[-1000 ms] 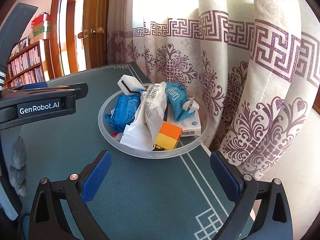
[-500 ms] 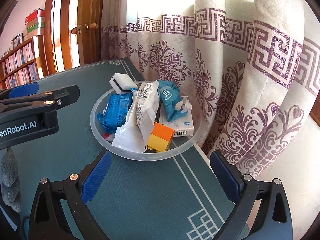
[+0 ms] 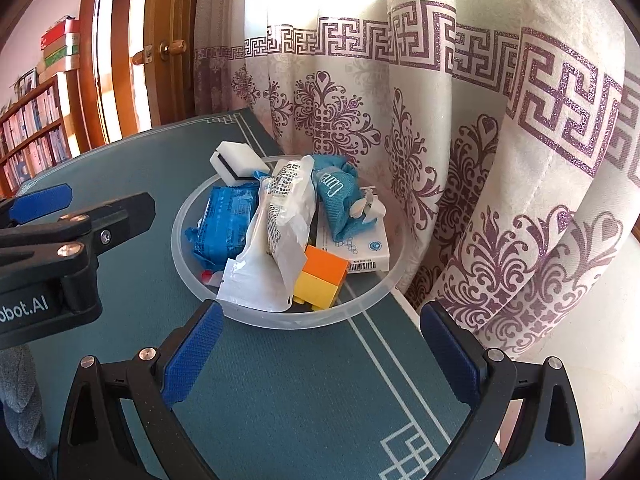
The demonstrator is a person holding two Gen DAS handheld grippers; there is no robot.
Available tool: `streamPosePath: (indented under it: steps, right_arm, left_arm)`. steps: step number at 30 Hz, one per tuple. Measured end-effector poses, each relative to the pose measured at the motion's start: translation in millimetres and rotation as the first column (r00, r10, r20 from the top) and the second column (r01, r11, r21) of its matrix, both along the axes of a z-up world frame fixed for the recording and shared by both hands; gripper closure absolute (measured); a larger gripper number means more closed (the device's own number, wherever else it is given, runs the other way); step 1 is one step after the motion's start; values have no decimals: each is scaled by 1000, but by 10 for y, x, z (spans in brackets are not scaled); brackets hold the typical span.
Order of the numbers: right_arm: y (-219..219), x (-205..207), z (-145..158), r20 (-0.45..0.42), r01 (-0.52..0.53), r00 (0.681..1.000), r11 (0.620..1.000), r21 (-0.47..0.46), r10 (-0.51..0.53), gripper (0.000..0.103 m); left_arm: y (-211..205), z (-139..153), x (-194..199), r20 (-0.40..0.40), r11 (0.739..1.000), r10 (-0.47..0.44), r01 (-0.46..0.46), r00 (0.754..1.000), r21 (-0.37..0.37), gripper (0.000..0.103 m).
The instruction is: Organize objects
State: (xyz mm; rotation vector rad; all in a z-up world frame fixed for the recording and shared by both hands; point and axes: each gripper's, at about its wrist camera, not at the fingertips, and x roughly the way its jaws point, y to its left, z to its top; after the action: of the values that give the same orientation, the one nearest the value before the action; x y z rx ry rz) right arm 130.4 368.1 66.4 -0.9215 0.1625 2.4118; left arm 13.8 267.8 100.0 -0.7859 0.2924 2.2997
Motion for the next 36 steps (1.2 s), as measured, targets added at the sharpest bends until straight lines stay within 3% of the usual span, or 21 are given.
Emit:
streamPosePath:
  steps: [17,36]
  right_arm:
    - [21,-33,-100,35,2,999,1000,-18,-1,3]
    - [-3,-49,-63,40,9,999,1000,-4,-9,3]
  left_arm:
    - [89,-93,6,42,999,-41,42,998,-25,0]
    - [97,-83,28,38,998,-50,51,998,-27,0]
